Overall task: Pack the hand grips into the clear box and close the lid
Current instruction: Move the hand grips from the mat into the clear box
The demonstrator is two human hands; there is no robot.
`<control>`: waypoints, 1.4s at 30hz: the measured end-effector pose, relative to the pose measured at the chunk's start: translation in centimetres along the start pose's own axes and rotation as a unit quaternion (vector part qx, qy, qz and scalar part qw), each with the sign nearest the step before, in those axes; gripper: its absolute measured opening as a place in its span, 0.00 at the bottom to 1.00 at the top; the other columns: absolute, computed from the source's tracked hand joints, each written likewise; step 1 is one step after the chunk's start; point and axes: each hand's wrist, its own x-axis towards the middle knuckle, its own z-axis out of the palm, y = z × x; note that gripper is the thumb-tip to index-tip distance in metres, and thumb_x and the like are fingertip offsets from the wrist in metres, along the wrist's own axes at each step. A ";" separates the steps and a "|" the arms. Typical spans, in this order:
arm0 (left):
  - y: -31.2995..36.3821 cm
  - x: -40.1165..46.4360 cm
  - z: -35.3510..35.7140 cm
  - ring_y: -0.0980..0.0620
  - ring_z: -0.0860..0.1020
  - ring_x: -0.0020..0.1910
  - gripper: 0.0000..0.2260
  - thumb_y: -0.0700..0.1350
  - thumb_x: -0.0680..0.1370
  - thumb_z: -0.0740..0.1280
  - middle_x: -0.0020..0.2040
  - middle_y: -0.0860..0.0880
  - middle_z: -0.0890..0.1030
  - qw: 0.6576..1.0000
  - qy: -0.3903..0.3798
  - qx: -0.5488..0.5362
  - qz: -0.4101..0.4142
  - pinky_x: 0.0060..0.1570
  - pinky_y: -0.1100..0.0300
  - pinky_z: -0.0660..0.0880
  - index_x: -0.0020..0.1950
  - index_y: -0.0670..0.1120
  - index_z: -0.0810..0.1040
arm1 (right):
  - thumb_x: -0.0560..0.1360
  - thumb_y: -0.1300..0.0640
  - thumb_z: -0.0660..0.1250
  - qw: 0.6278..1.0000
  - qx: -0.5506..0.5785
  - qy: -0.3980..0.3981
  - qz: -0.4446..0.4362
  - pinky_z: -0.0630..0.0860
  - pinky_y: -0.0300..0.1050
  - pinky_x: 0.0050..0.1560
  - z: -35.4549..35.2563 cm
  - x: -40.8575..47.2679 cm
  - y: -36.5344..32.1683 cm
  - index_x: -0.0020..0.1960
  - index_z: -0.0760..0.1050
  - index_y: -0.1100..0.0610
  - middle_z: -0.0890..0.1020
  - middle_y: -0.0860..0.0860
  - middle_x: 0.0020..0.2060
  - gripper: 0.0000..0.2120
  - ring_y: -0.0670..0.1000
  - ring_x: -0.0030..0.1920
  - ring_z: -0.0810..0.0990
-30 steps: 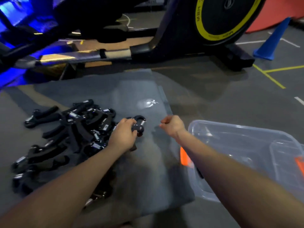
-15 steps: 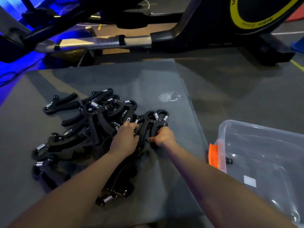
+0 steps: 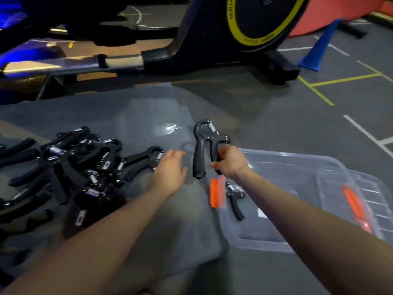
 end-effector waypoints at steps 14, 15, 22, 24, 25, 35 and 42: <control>7.2 -0.9 10.5 0.45 0.60 0.72 0.28 0.39 0.76 0.66 0.76 0.48 0.59 0.996 -0.081 0.024 0.020 0.72 0.57 0.58 0.75 0.43 0.61 | 0.71 0.63 0.71 0.988 0.014 -0.048 0.148 0.75 0.44 0.47 -1.3 -1.4 15.5 0.38 0.71 0.56 0.77 0.53 0.40 0.09 0.52 0.43 0.75; 7.2 -0.9 10.7 0.45 0.58 0.73 0.28 0.38 0.76 0.65 0.77 0.49 0.58 0.997 -0.076 0.025 0.018 0.72 0.57 0.57 0.75 0.43 0.61 | 0.71 0.63 0.70 0.987 0.002 -0.061 0.149 0.73 0.43 0.44 -0.6 -1.0 15.6 0.36 0.72 0.56 0.77 0.53 0.40 0.09 0.52 0.43 0.75; 6.1 -0.7 10.6 0.52 0.54 0.76 0.30 0.43 0.78 0.64 0.78 0.54 0.54 0.996 -0.080 0.018 0.045 0.73 0.63 0.50 0.77 0.46 0.54 | 0.73 0.59 0.66 0.973 -0.111 -0.133 0.155 0.77 0.45 0.54 4.2 2.3 16.8 0.56 0.78 0.62 0.83 0.57 0.54 0.13 0.57 0.57 0.81; 5.5 -0.5 10.8 0.54 0.53 0.77 0.31 0.46 0.78 0.65 0.78 0.56 0.53 0.995 -0.086 0.019 0.054 0.73 0.63 0.48 0.77 0.47 0.54 | 0.72 0.57 0.67 0.968 -0.129 -0.150 0.152 0.76 0.45 0.56 5.1 3.0 16.9 0.59 0.77 0.61 0.82 0.55 0.56 0.16 0.56 0.58 0.80; 5.3 -0.4 10.9 0.54 0.52 0.77 0.31 0.46 0.78 0.65 0.78 0.56 0.53 0.994 -0.089 0.019 0.056 0.73 0.62 0.48 0.77 0.47 0.54 | 0.72 0.56 0.68 0.966 -0.143 -0.160 0.145 0.76 0.44 0.57 5.8 3.5 17.1 0.60 0.76 0.60 0.81 0.55 0.57 0.18 0.56 0.59 0.80; 4.8 -0.2 11.1 0.54 0.52 0.77 0.31 0.46 0.77 0.66 0.78 0.55 0.54 0.994 -0.082 -0.017 0.065 0.71 0.68 0.47 0.77 0.47 0.55 | 0.77 0.60 0.62 0.961 -0.164 -0.193 0.114 0.70 0.43 0.63 8.2 4.0 17.5 0.65 0.72 0.62 0.76 0.57 0.64 0.18 0.57 0.65 0.75; 4.6 -0.1 10.4 0.52 0.54 0.77 0.31 0.47 0.77 0.66 0.78 0.53 0.55 0.991 -0.113 -0.016 0.068 0.73 0.63 0.48 0.76 0.46 0.57 | 0.74 0.62 0.64 0.992 -0.019 -0.073 0.104 0.75 0.47 0.57 5.3 3.4 15.5 0.59 0.78 0.60 0.82 0.59 0.56 0.14 0.59 0.57 0.80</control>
